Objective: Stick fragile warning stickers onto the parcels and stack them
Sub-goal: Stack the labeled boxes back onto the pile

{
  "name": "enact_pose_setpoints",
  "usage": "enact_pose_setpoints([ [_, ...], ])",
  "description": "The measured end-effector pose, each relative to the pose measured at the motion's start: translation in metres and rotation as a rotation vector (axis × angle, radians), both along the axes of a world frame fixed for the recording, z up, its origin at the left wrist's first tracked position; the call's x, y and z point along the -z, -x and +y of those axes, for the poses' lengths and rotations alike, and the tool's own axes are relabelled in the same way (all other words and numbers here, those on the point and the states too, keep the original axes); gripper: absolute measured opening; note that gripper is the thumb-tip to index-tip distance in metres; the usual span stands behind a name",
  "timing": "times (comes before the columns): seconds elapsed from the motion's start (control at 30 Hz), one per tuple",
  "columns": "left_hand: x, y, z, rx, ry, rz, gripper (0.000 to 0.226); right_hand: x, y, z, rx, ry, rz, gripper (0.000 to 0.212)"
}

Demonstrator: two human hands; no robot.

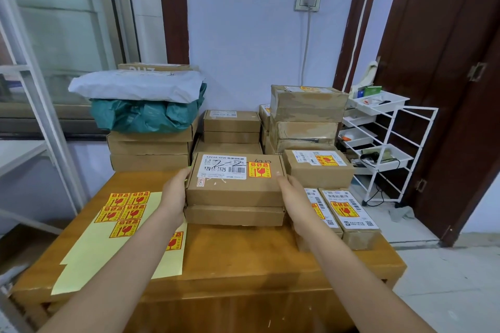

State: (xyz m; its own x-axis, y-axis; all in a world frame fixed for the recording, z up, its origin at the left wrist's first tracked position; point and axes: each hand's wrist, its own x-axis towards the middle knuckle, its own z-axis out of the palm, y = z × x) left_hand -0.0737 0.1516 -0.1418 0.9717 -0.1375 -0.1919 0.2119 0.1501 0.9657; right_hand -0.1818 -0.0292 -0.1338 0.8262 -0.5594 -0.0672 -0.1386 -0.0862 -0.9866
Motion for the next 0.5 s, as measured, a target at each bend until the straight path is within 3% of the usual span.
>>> enact_pose_setpoints([
  [0.2, -0.017, 0.01, -0.017, 0.085, 0.071, -0.058, 0.027, -0.017, 0.018, -0.018, 0.07, 0.088, -0.078, 0.047],
  [0.5, -0.03, 0.047, -0.077, 0.25, 0.095, -0.039, 0.026, -0.033, 0.062, -0.072, 0.226, 0.109, -0.131, 0.029],
])
